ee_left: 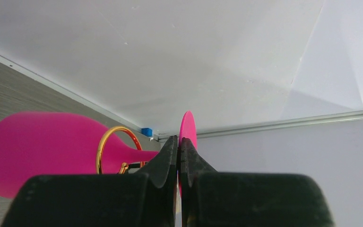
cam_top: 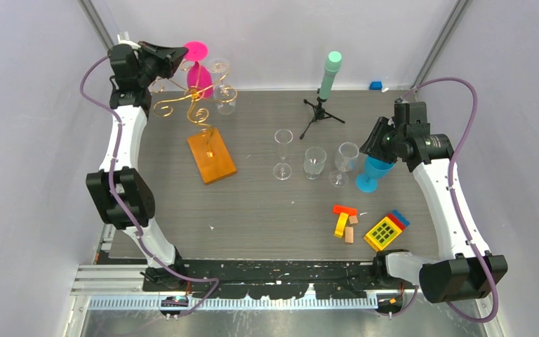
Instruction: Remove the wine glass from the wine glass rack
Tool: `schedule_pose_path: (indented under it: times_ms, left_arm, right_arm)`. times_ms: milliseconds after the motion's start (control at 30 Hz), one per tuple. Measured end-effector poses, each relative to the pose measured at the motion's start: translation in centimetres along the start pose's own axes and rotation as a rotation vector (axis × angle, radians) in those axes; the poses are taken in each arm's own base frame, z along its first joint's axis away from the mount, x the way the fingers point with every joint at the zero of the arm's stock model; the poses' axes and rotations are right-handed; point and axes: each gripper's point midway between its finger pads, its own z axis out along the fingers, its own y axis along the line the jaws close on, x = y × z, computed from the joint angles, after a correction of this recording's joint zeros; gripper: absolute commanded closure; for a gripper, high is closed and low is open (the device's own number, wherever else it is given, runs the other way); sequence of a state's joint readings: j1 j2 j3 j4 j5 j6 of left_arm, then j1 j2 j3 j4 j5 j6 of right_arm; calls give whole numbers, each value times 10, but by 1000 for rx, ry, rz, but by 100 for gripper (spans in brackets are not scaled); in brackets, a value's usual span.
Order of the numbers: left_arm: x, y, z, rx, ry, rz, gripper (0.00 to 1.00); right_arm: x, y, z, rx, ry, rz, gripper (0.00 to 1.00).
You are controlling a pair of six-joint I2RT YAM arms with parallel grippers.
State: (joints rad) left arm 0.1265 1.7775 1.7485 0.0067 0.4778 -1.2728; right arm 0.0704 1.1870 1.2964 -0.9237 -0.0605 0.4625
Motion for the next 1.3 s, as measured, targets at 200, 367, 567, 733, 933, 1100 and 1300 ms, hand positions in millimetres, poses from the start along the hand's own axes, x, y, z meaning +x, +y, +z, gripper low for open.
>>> schedule_pose_path:
  times_ms: [200, 367, 567, 733, 933, 1100, 1300]
  left_arm:
    - [6, 8, -8, -25, 10, 5, 100]
    - [9, 5, -23, -34, 7, 10, 100]
    - [-4, -3, -41, -42, -43, 47, 100]
    - [-15, -7, -55, -59, -79, 74, 100]
    - [-32, -2, -62, -77, -125, 91, 100]
    - [-42, 0, -66, -82, -146, 103, 100]
    - [-59, -3, -72, -59, -183, 149, 100]
  right_arm:
    - [0, 0, 0, -1, 0, 0, 61]
    - [0, 1, 0, -2, -1, 0, 60]
    - [0, 2, -1, -12, 1, 0, 56]
    - [2, 4, -2, -25, 5, 0, 54]
    - [1, 12, -9, -73, -12, 1, 49]
    - [2, 21, -15, -132, -22, 2, 44]
    - [1, 34, -26, -208, -41, 6, 41]
